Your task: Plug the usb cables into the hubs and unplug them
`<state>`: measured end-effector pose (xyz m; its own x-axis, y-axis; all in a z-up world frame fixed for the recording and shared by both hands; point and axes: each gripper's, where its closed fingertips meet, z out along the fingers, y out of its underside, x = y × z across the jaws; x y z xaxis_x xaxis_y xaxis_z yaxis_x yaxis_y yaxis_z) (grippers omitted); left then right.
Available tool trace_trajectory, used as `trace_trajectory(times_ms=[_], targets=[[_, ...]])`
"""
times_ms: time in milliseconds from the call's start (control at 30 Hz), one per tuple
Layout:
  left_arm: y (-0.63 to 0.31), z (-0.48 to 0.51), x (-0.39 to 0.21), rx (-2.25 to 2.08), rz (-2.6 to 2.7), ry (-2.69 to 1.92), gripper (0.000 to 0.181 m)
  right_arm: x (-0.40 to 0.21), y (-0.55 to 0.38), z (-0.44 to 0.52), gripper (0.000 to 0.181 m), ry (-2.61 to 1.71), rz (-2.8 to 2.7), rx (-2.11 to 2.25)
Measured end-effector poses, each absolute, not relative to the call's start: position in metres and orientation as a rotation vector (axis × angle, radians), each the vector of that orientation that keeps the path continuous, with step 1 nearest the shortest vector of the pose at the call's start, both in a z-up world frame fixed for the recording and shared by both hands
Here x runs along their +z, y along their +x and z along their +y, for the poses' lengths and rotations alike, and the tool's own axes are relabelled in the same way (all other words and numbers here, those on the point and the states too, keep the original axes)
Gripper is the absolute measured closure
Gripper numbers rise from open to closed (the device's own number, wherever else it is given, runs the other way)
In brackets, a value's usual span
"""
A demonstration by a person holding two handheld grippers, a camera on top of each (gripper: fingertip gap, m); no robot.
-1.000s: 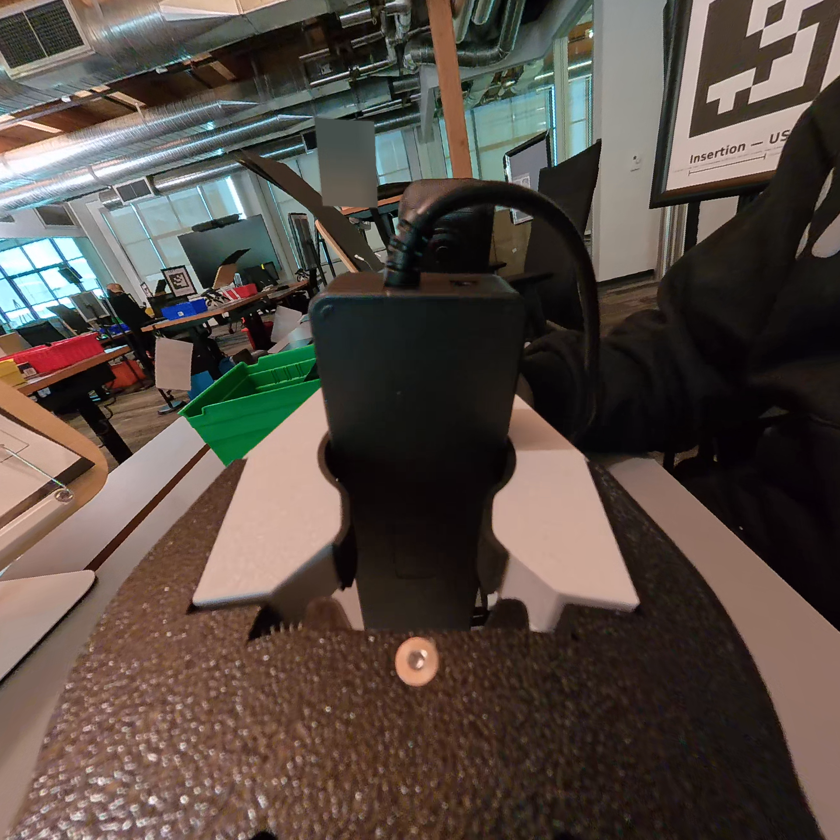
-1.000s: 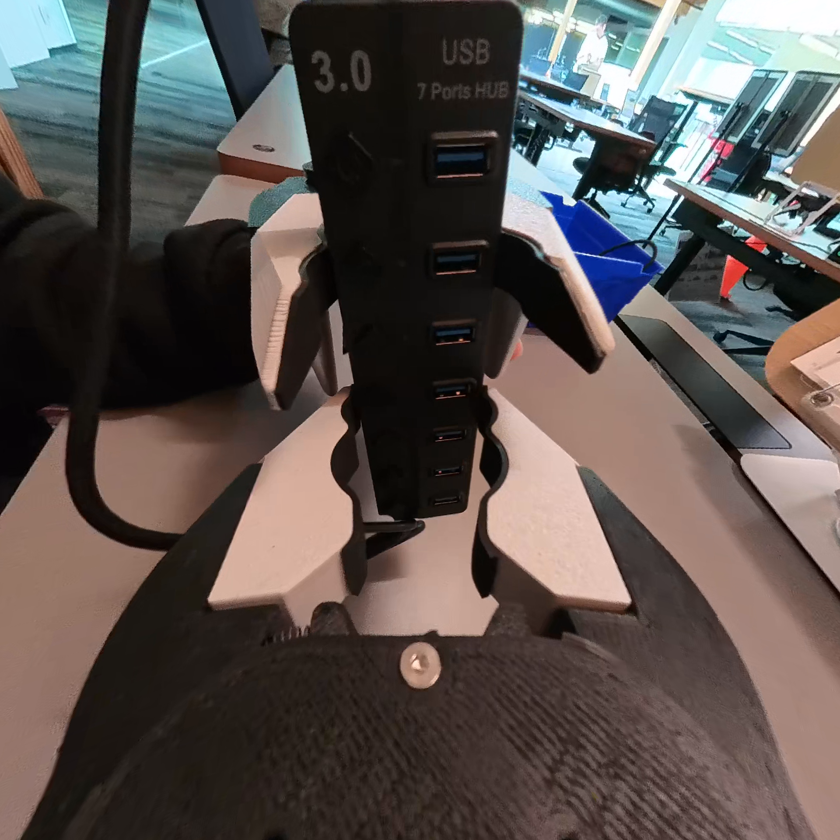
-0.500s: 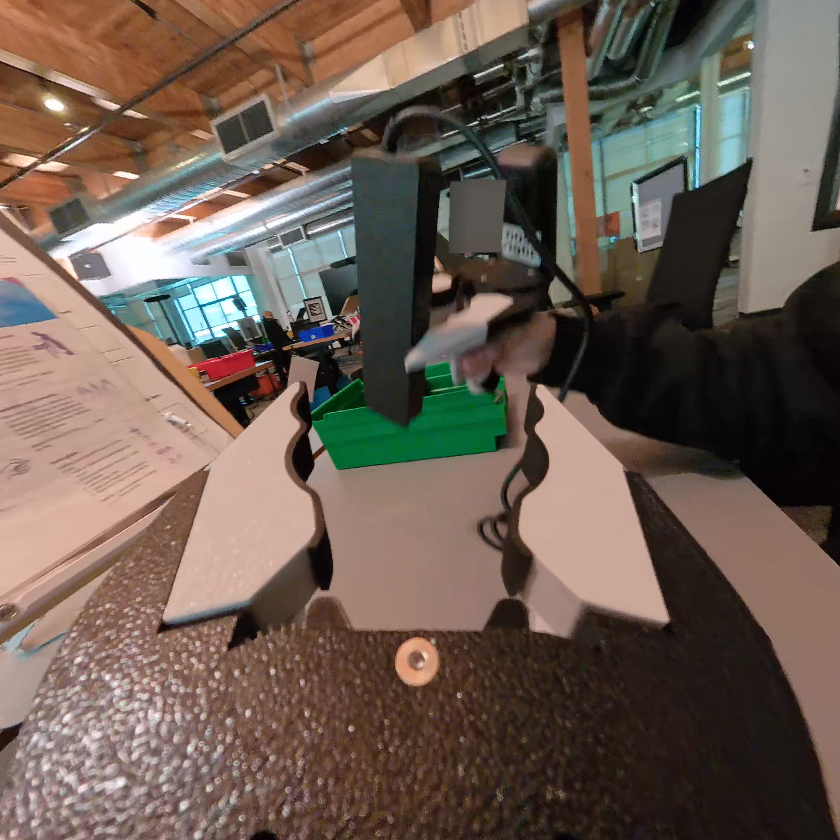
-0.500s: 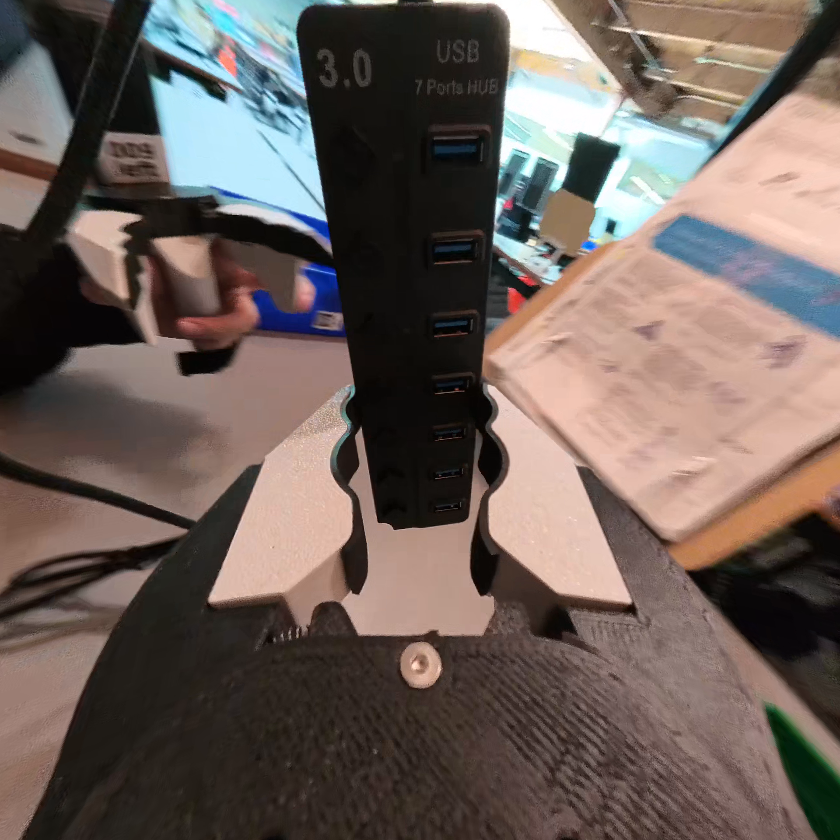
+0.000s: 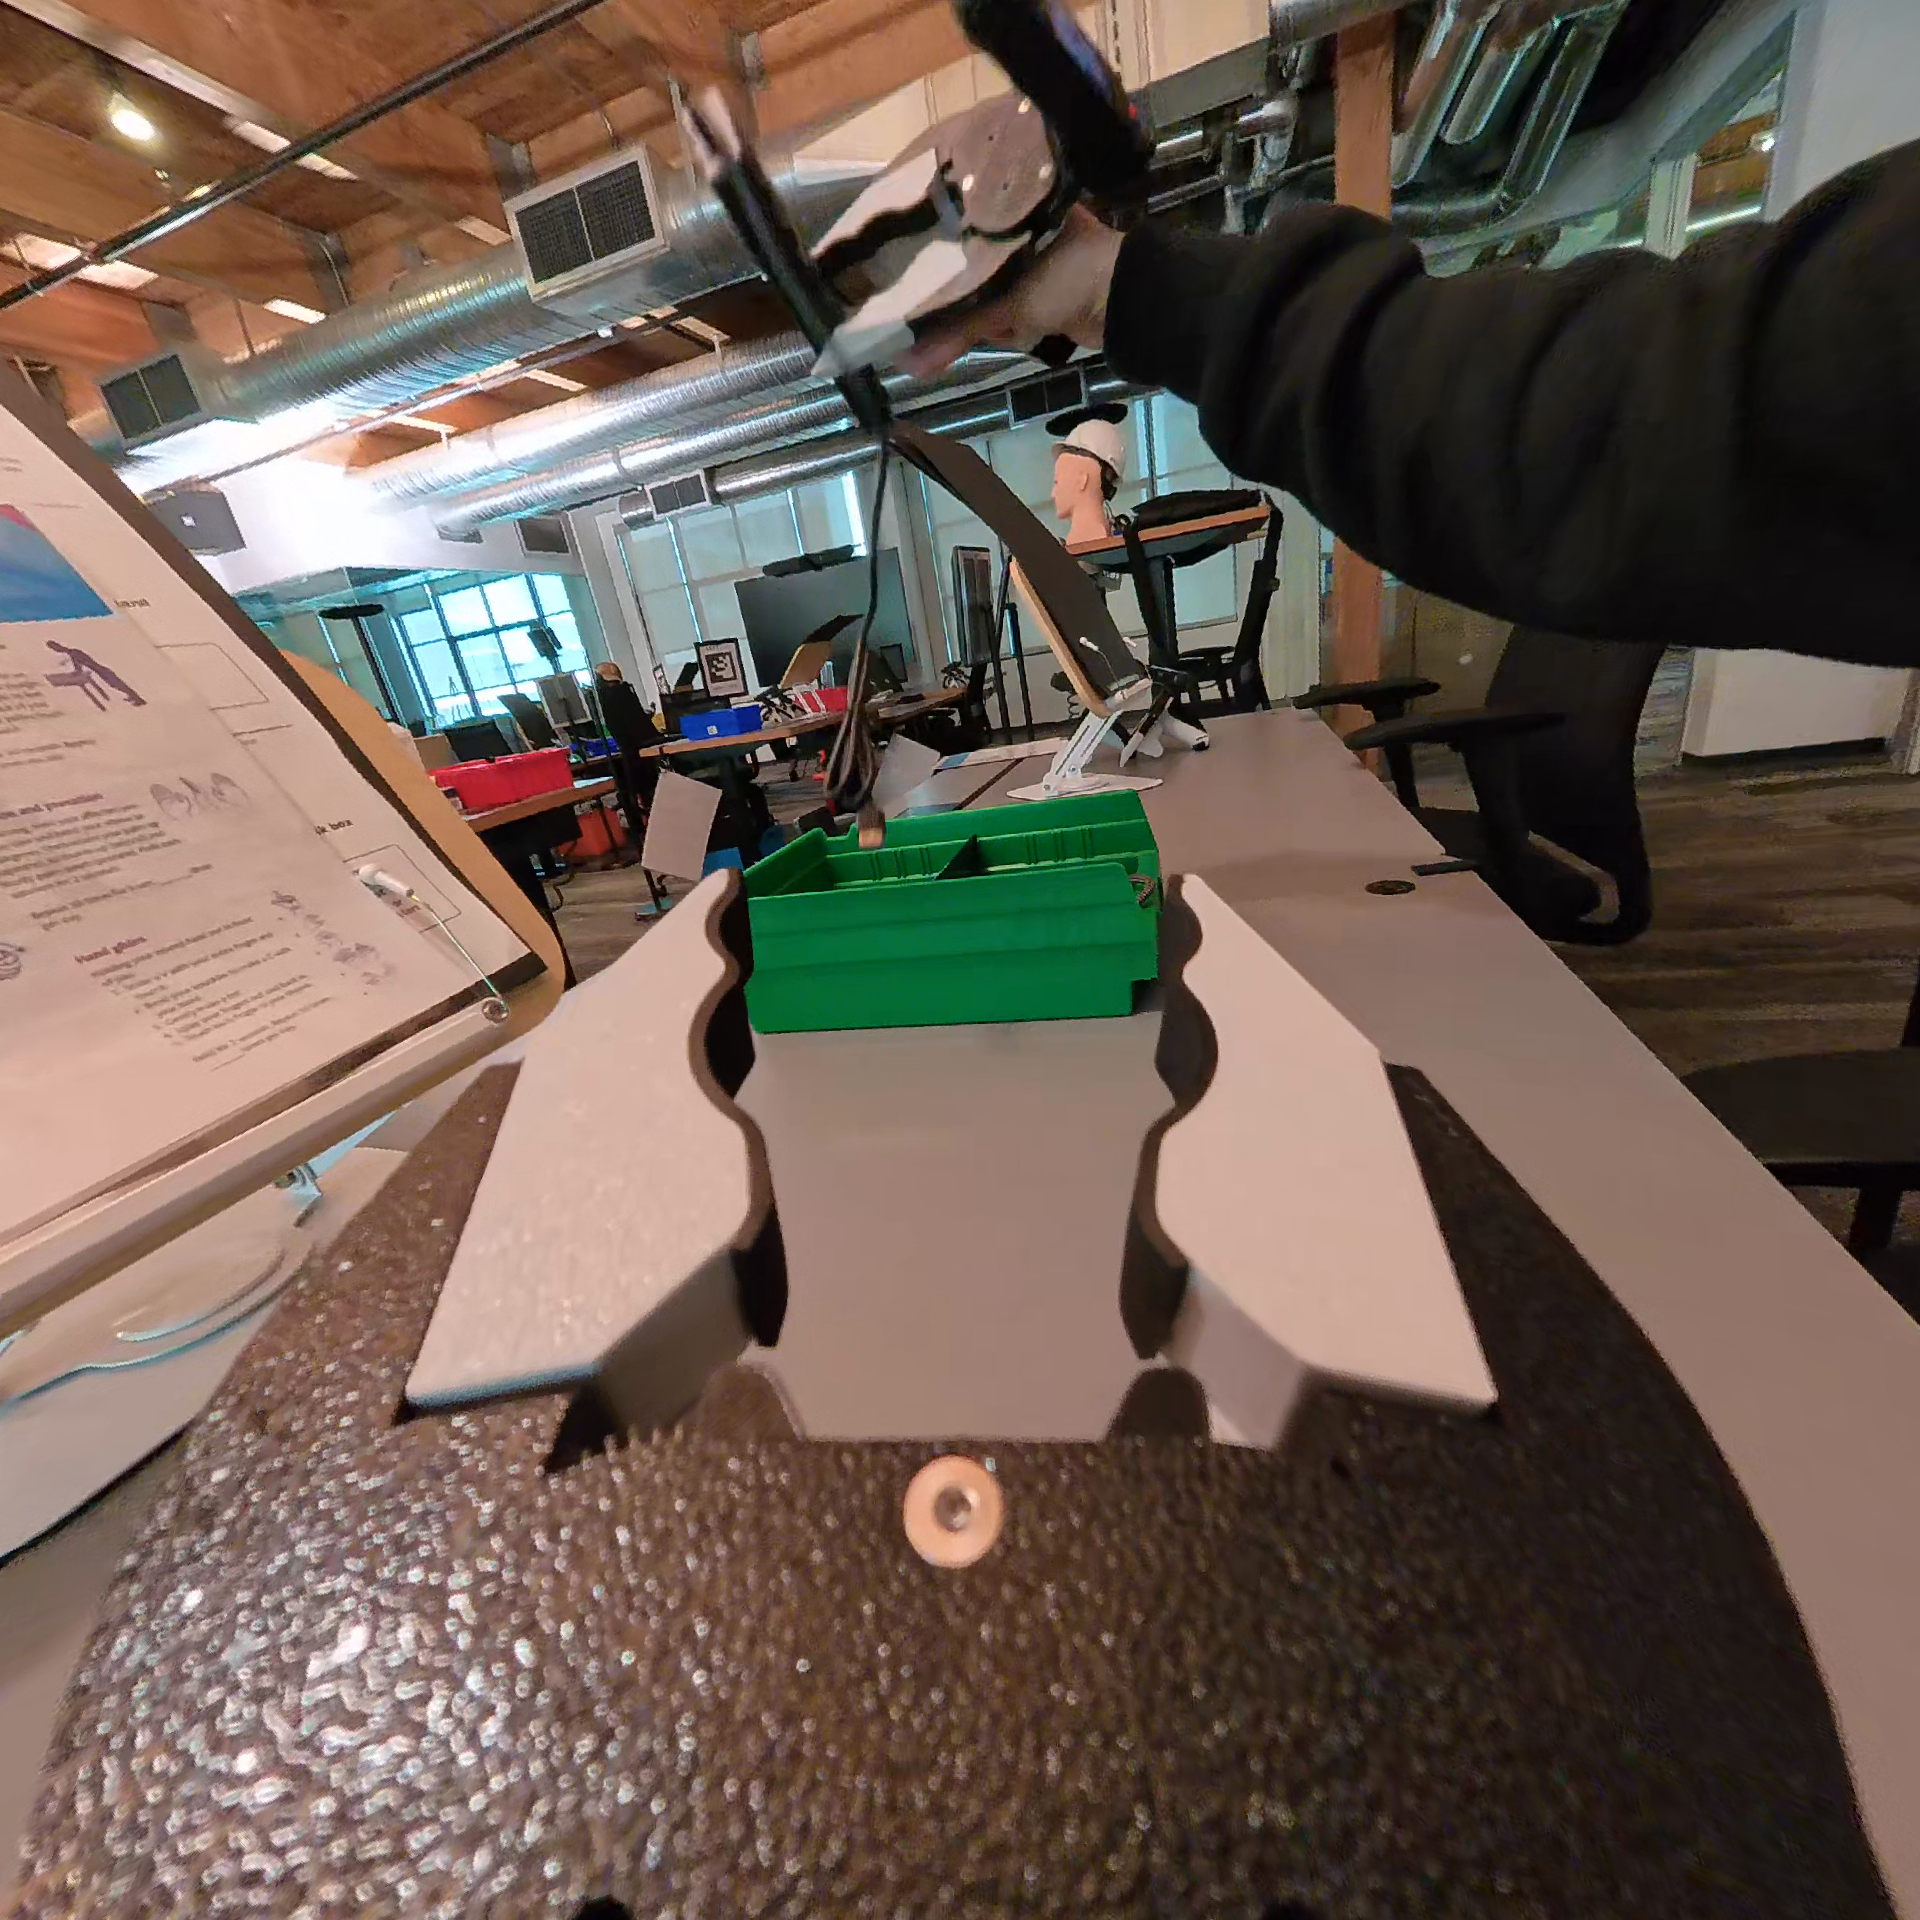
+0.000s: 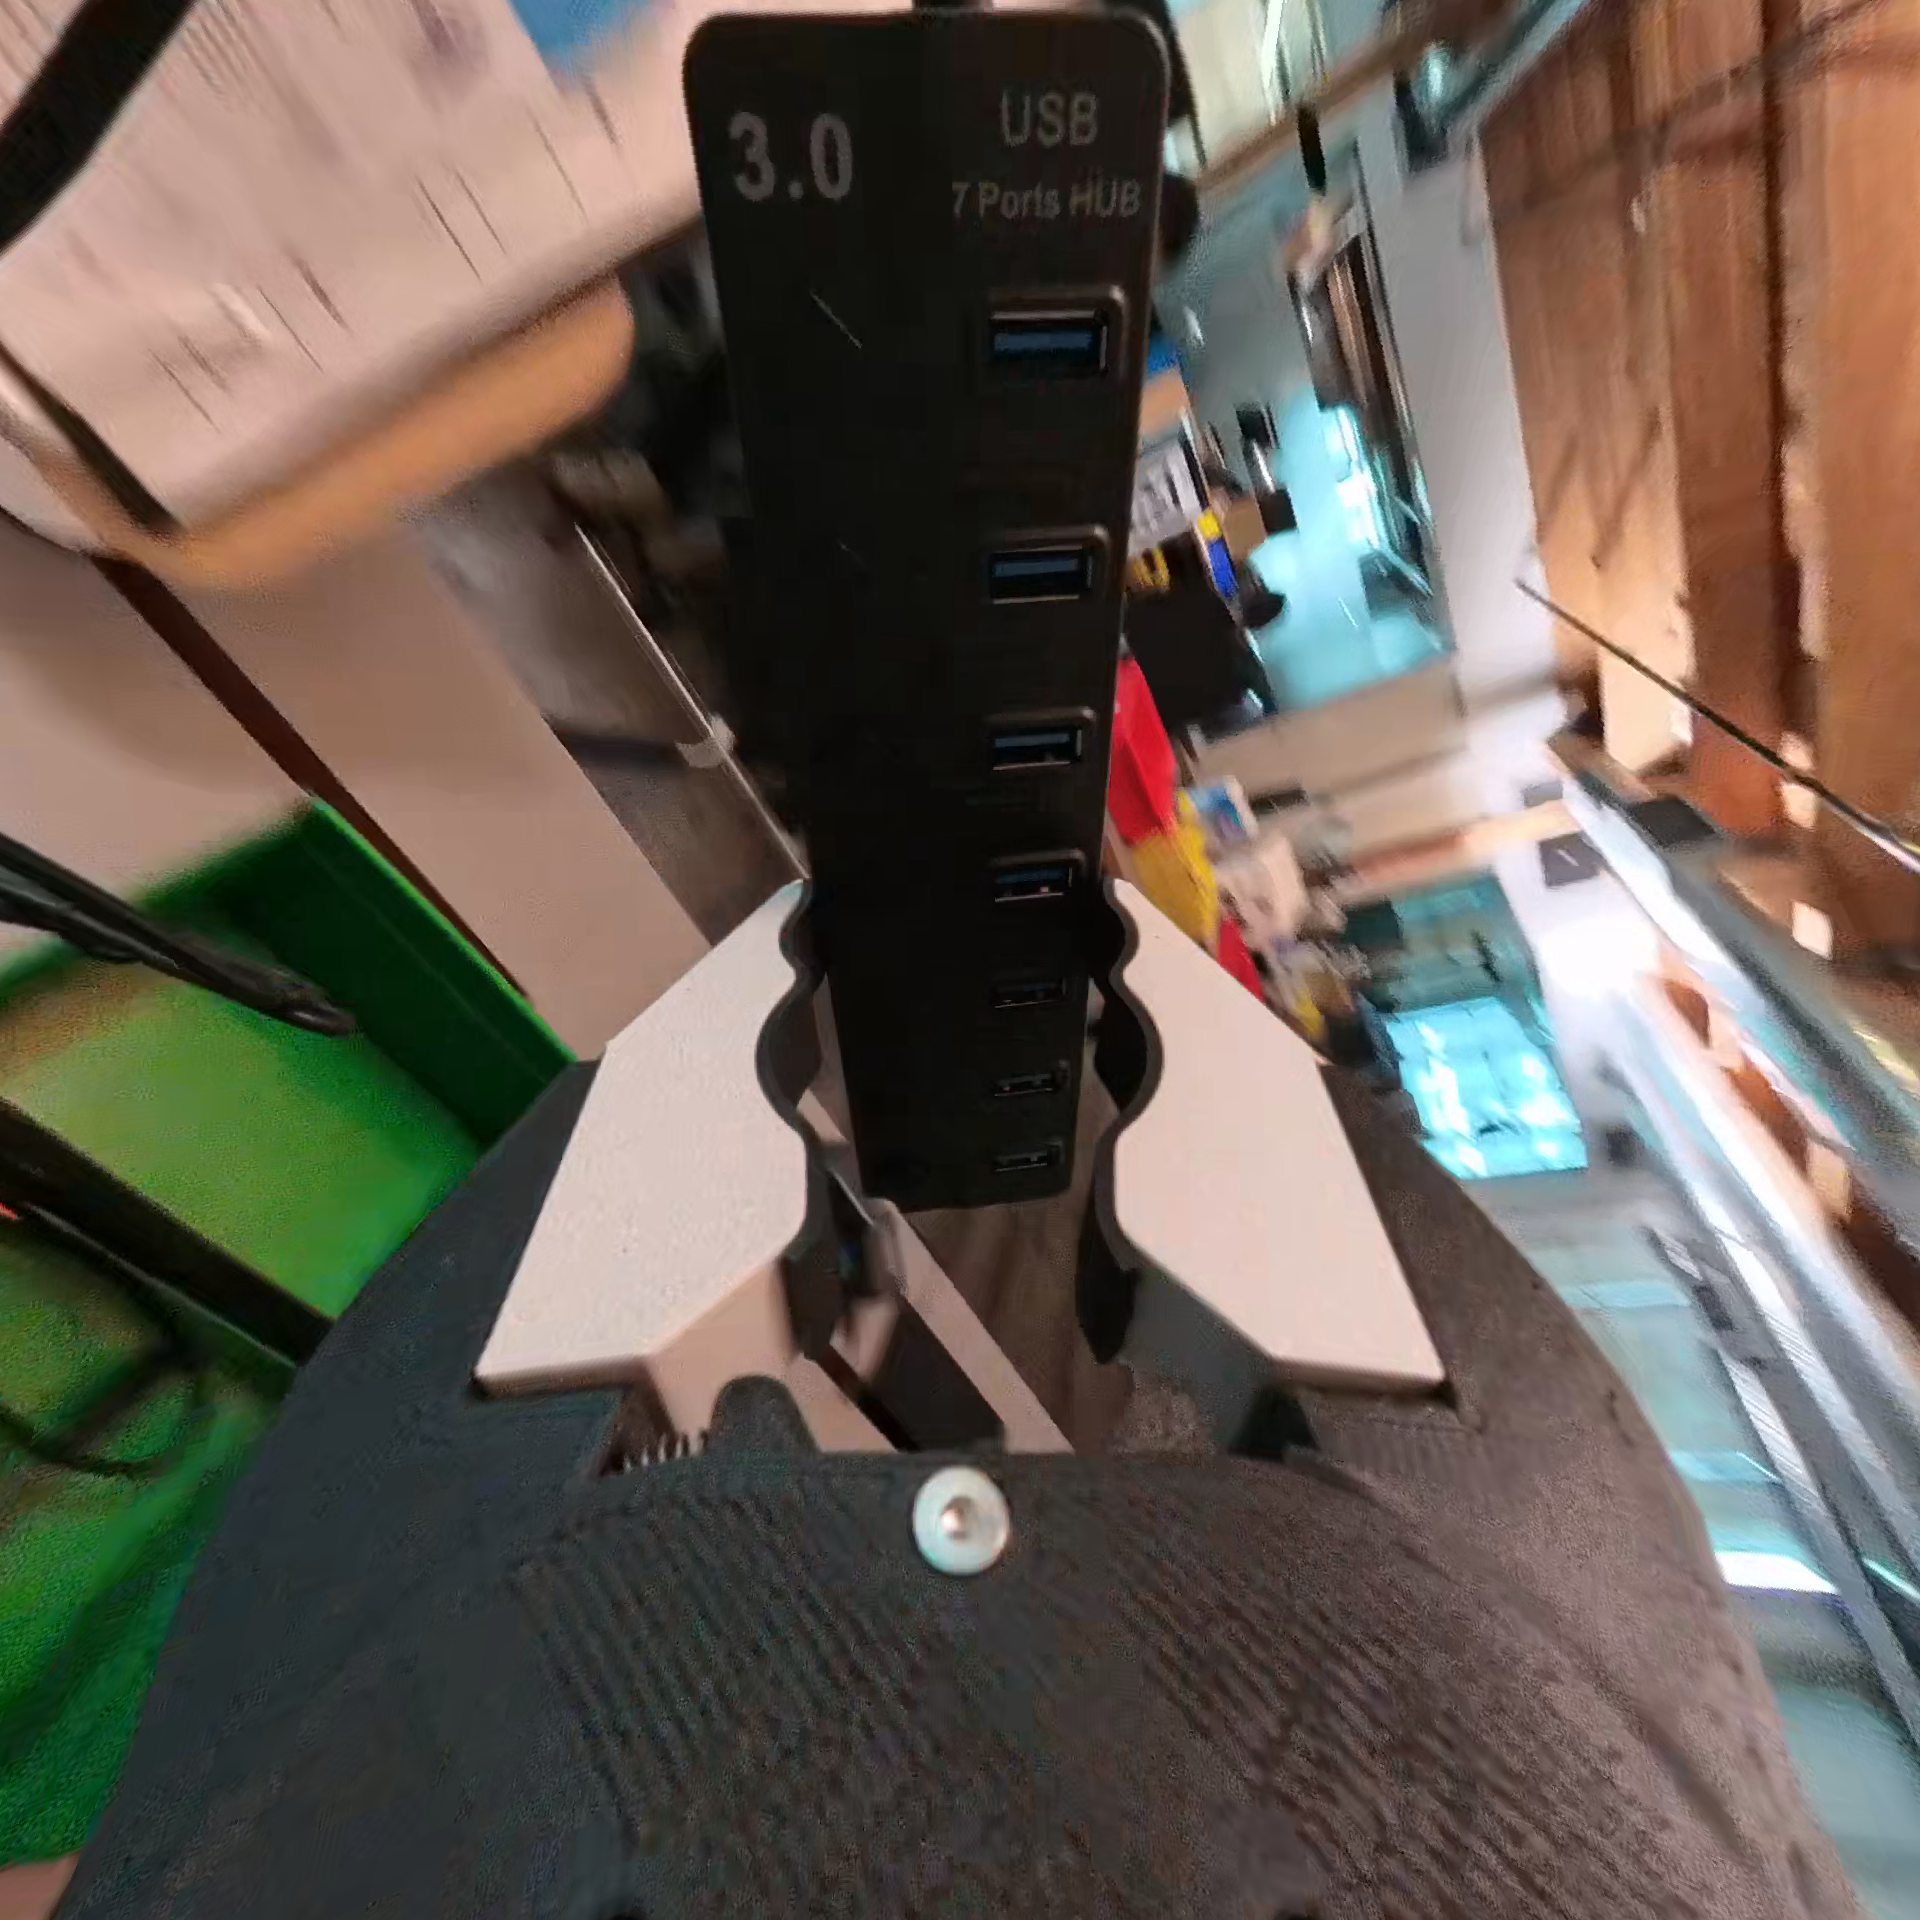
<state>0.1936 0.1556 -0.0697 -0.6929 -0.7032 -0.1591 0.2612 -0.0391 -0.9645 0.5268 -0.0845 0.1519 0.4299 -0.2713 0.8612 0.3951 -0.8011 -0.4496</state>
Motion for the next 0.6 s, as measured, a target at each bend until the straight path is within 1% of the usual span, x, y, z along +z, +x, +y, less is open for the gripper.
trace_trajectory(times_ms=[33, 167, 300, 433, 500, 600], targets=[[0.194, 0.155, -0.071, -1.813, 1.566, -0.481, 0.104, 0.147, 0.541, -0.096, 0.13, -2.106, -0.085, -1.493], [0.195, 0.153, -0.075, -1.827, 1.578, -0.482, 0.105, 0.117, 0.574, -0.114, 0.13, -2.155, 0.007, -1.599], [0.197, 0.153, -0.079, -1.828, 1.59, -0.492, 0.105, 0.107, 0.594, -0.13, 0.13, -2.165, 0.087, -1.706], [0.198, 0.153, -0.08, -1.847, 1.592, -0.506, 0.106, 0.09, 0.597, -0.134, 0.13, -2.297, -0.033, -1.724], [0.2, 0.151, -0.083, -1.844, 1.606, -0.514, 0.106, 0.068, 0.588, -0.122, 0.13, -2.397, -0.158, -1.617], [0.2, 0.148, -0.087, -1.844, 1.629, -0.509, 0.106, 0.035, 0.584, -0.12, 0.13, -2.607, -0.309, -1.601]])
